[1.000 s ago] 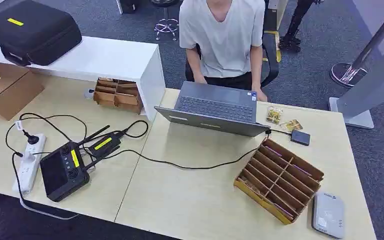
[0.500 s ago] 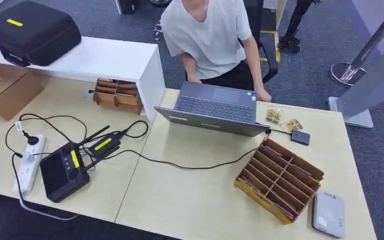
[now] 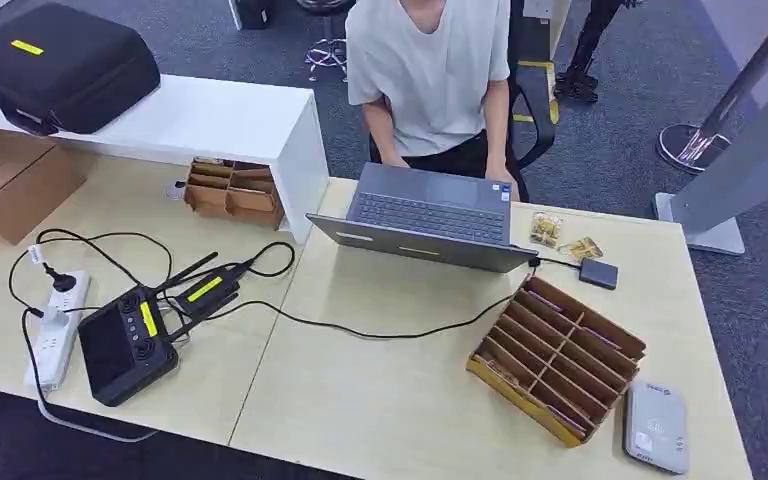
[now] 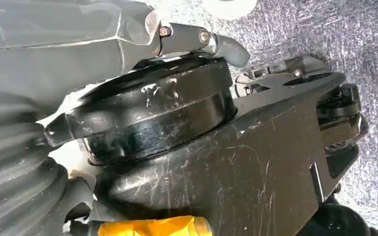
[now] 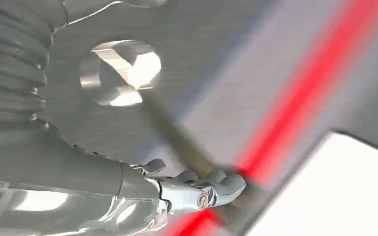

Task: Pass the card to the sensor for recognition and then transmit it.

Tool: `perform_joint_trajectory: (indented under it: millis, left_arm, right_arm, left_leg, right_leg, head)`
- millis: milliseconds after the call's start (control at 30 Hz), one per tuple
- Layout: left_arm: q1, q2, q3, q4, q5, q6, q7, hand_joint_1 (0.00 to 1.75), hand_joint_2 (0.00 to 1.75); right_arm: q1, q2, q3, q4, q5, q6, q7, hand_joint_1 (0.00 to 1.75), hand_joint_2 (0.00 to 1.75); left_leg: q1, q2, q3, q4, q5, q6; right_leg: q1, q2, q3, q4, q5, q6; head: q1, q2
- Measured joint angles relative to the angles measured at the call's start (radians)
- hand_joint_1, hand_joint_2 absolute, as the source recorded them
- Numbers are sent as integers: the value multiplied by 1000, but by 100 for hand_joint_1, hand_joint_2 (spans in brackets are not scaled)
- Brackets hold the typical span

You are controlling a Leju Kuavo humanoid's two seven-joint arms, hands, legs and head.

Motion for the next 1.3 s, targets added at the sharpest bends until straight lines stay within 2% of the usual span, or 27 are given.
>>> perform_joint_trajectory:
  millis: [100, 133, 167, 200, 300, 367, 400, 500, 600, 767, 867, 900, 1067, 1100, 1133, 1300]
  left_arm:
    - [-2, 0, 0, 3, -6, -7, 6, 0, 175]
    - [-2, 0, 0, 3, -7, -8, 7, 0, 0]
    - [-2, 0, 0, 3, -9, -9, 7, 0, 0]
    - [-2, 0, 0, 4, -10, -9, 7, 0, 175]
    - [0, -1, 0, 4, -20, -9, 6, 0, 175]
    - [0, -1, 0, 4, -26, -8, 5, 0, 175]
    - [-1, -1, 0, 4, -26, -8, 3, 0, 0]
    - [2, -3, -3, 6, -29, -7, -5, 0, 0]
    - [4, -6, -6, 11, -34, -7, -14, 0, 0]
    - [5, -10, -6, 17, -35, -8, -19, 0, 0]
    - [6, -11, -6, 19, -35, -8, -24, 0, 0]
    - [6, -11, -6, 19, -35, -8, -24, 0, 175]
    - [5, -14, -8, 24, -44, -8, -24, 0, 175]
    - [5, -14, -9, 25, -45, -8, -24, 0, 0]
    - [5, -15, -10, 27, -46, -8, -24, 0, 175]
    - [3, -15, -23, 27, -65, -8, -23, 0, 175]
  right_arm:
    - [-105, -119, -5, -39, -29, 55, -16, 0, 175]
    - [-129, -145, -3, -53, -36, 63, -12, 0, 175]
    - [-151, -172, -2, -66, -42, 69, -11, 0, 175]
    - [-169, -192, -1, -77, -50, 77, -17, 0, 175]
    - [-191, -225, 13, -125, -76, 128, -55, 0, 175]
    - [-202, -241, 44, -193, -103, 164, -50, 0, 175]
    - [-206, -245, 66, -236, -118, 181, -43, 0, 175]
    - [-199, -249, 144, -387, -156, 215, -24, 0, 175]
    - [-147, -243, 216, -565, -178, 245, -14, 0, 175]
    - [-61, -229, 314, -849, -190, 248, -1, 0, 175]
    - [-35, -226, 336, -935, -190, 246, 2, 0, 175]
    - [-29, -224, 341, -954, -190, 246, 2, 0, 175]
    - [-2, -221, 391, -1059, -187, 240, -45, 0, 175]
    - [-1, -221, 411, -1082, -177, 233, -47, 0, 175]
    - [0, -221, 433, -1107, -168, 227, -47, 0, 175]
    - [-23, -221, 556, -1203, -119, 220, -46, 0, 175]
  left_leg:
    - [-1, 0, 1, 0, 1, 2]
    - [-1, -1, 1, 0, 1, 2]
    - [-1, -3, 1, 0, 1, 3]
    - [-1, -5, 0, 0, 1, 3]
    - [-2, -6, -1, 0, 1, 3]
    - [-2, -5, -1, 0, 1, 3]
    - [-2, -5, -1, 0, 1, 3]
    - [-2, -4, -1, 0, 1, 3]
    - [-2, -4, -1, 0, 1, 3]
    - [-1, -5, 0, 0, 2, 3]
    - [-1, -7, -1, 0, 2, 3]
    - [-1, -7, -1, 0, 2, 3]
    - [-2, -5, -1, 0, 1, 4]
    - [-2, -5, -1, 0, 1, 4]
    - [-2, -5, 0, 0, 1, 4]
    - [-1, -5, 0, 0, 2, 4]
  right_leg:
    - [-1, 0, 0, 0, 1, 1]
    - [-1, -2, 1, 0, 0, 2]
    - [0, -4, 1, 0, 0, 3]
    - [0, -6, 2, 0, 0, 3]
    - [-1, -7, 2, 0, -1, 3]
    - [-1, -6, 1, 0, -1, 4]
    - [-1, -6, 1, 0, -1, 4]
    - [-1, -5, 1, 0, -1, 4]
    - [-1, -5, 1, 0, -1, 4]
    - [-1, -5, 1, 1, -1, 4]
    - [-1, -7, 1, 1, -1, 4]
    - [-1, -7, 2, 0, -1, 4]
    - [-1, -5, 1, 0, -1, 4]
    - [-1, -5, 1, 0, -1, 4]
    - [-1, -5, 1, 0, -1, 4]
    - [-1, -5, 2, 1, -1, 4]
  head:
    - [-1, 0]
    - [1, 0]
    - [0, 0]
    - [0, 0]
    - [1, 0]
    - [0, 0]
    - [0, 0]
    - [0, 0]
    - [0, 0]
    - [0, 0]
    - [0, 0]
    - [0, 0]
    - [0, 0]
    - [0, 0]
    - [0, 0]
    - [0, 0]
